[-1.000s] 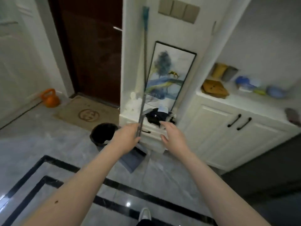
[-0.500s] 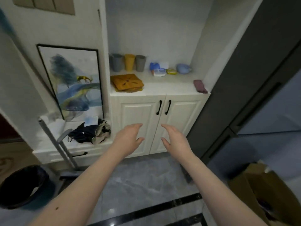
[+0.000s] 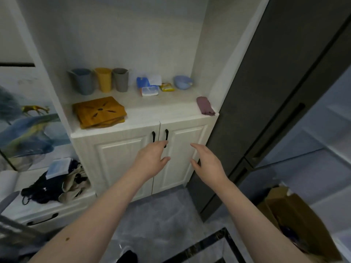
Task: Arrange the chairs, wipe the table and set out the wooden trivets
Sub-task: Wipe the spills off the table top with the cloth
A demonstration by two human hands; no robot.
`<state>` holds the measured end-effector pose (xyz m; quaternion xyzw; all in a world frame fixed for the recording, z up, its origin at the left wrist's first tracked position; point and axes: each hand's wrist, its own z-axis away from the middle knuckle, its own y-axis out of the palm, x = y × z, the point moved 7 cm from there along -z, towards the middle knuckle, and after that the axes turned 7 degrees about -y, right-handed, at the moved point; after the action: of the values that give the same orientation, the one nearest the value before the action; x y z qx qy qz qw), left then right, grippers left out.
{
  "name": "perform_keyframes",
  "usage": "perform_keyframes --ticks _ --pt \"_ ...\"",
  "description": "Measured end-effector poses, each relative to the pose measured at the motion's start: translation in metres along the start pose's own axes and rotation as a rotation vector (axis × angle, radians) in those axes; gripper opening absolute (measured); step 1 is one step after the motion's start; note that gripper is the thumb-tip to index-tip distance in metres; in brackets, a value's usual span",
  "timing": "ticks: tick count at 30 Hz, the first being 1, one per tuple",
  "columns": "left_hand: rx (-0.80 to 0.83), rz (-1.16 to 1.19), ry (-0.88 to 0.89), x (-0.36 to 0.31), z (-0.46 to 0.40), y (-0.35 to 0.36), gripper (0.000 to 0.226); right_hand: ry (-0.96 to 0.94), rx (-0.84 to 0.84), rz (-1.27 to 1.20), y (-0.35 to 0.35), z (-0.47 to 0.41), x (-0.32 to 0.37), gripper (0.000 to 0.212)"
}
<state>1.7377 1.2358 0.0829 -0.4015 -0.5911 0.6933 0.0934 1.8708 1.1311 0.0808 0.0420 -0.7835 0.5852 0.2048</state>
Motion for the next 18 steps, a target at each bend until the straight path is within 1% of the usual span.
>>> perform_keyframes --ticks 6,10,14,18 --pt "0.003 0.004 0.107 0.001 -0.092 0.003 0.058 0.088 -0.049 0.046 0.003 -0.066 -0.036 0.051" --pt "0.069 0.004 0.193 -0.011 -0.158 -0.003 0.058 0.211 -0.086 0.049 -0.007 -0.114 -0.063 0.050" --pt "0.089 0.026 0.296 -0.034 -0.207 0.002 0.057 0.318 -0.166 0.017 -0.014 -0.143 -0.094 0.050" --pt "0.129 0.023 0.343 -0.048 -0.237 0.018 0.053 0.397 -0.172 0.036 -0.015 -0.161 -0.120 0.048"
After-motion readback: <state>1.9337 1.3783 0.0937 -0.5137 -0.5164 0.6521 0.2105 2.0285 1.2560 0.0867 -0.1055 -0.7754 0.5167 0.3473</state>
